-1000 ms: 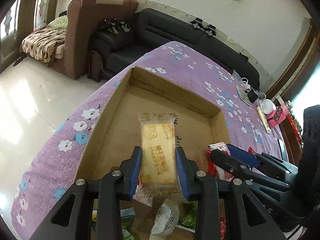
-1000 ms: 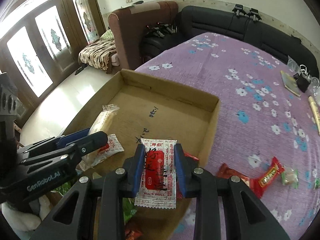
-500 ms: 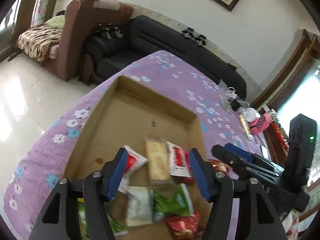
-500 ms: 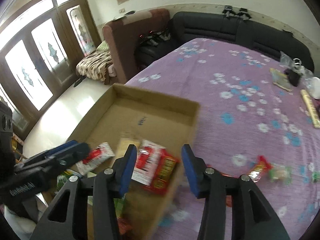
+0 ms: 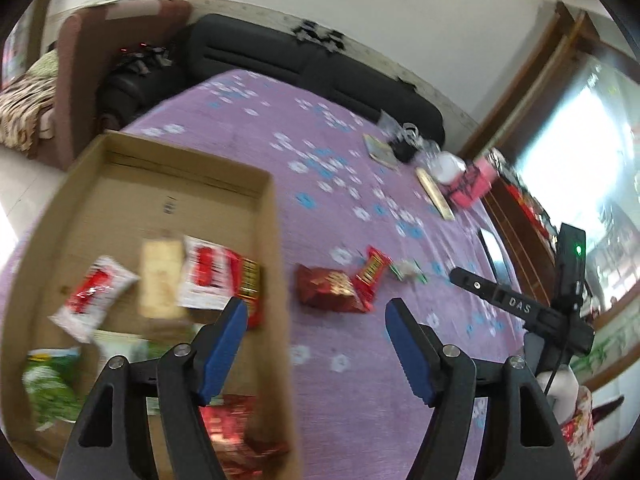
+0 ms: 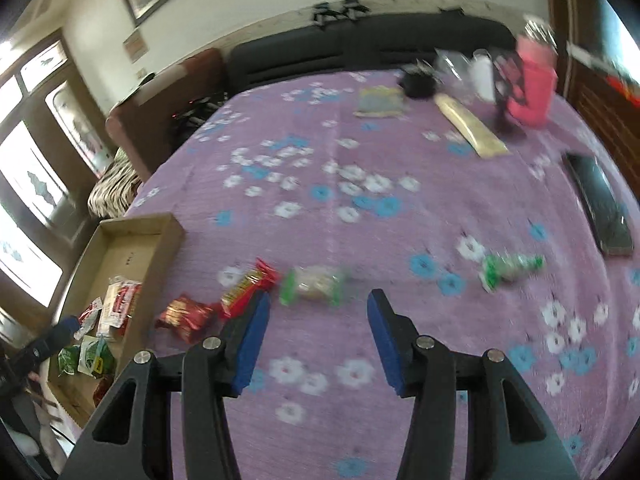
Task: Organize snacks
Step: 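Move both tools back toward the red snacks on the tablecloth, then grasp the dark red foil packet with the left tool while the right tool grasps the red candy bar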
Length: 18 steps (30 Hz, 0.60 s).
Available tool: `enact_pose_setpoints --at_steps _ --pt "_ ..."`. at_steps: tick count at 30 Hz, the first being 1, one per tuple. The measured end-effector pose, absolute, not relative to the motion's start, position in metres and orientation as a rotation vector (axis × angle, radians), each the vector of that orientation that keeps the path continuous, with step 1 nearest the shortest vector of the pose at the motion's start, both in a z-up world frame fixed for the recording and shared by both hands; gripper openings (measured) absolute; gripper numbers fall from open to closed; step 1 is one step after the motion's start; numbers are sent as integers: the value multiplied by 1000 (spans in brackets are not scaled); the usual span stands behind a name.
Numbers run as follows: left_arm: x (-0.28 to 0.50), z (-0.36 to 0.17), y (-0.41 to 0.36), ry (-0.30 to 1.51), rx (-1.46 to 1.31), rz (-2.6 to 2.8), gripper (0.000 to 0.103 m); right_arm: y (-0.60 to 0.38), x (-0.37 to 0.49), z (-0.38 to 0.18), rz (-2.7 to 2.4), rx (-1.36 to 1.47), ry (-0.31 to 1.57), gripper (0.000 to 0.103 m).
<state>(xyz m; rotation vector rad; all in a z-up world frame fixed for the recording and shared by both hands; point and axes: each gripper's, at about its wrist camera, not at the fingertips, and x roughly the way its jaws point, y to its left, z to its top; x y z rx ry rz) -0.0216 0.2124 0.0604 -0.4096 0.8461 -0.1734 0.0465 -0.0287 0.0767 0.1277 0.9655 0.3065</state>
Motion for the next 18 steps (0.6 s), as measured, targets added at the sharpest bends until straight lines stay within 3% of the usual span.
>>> enact_pose_setpoints --at_steps 6,14,16,18 --pt "-15 51 179 890 -349 -231 75 -8 64 53 429 248 1049 50" --pt "-16 46 175 913 -285 -230 75 61 93 28 392 138 1111 50" --pt "-12 45 176 915 -271 -230 75 70 92 28 358 67 1090 43" --pt "-8 44 173 908 -256 -232 75 69 90 26 339 25 1078 19"
